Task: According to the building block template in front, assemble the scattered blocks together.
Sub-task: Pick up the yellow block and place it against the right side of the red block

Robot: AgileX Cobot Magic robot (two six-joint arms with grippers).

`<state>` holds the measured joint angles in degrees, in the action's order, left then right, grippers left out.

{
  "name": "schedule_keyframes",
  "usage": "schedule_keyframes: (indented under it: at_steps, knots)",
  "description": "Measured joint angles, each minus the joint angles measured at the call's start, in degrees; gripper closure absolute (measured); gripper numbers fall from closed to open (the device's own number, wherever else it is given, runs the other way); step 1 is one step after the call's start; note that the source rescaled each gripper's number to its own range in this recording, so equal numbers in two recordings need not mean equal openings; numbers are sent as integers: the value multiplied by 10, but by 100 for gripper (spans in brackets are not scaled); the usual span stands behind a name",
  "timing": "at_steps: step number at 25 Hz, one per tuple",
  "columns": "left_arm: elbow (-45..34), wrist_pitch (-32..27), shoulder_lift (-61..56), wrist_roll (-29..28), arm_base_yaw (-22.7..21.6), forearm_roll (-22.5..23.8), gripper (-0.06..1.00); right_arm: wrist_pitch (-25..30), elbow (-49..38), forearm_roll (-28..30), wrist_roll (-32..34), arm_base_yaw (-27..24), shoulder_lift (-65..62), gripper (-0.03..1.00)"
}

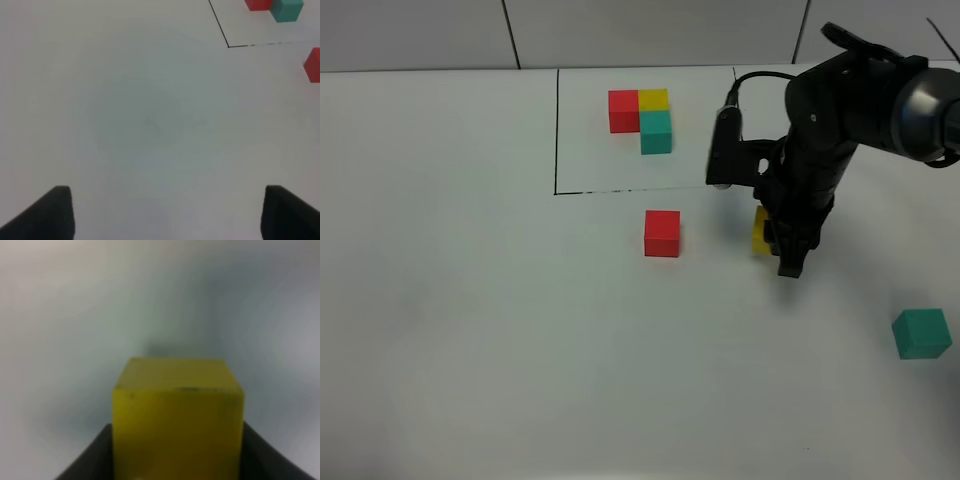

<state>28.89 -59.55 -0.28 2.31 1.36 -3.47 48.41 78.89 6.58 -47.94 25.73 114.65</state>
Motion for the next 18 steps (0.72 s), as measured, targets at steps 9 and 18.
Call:
schedule_keyframes:
  at_steps: [9, 18]
  knots:
    - [0, 0, 0, 0, 0, 0, -2, 64, 104, -22, -62, 2, 73, 96]
    - [0, 0, 0, 0, 0, 0, -2, 84, 157, -77, -85, 6, 121, 96]
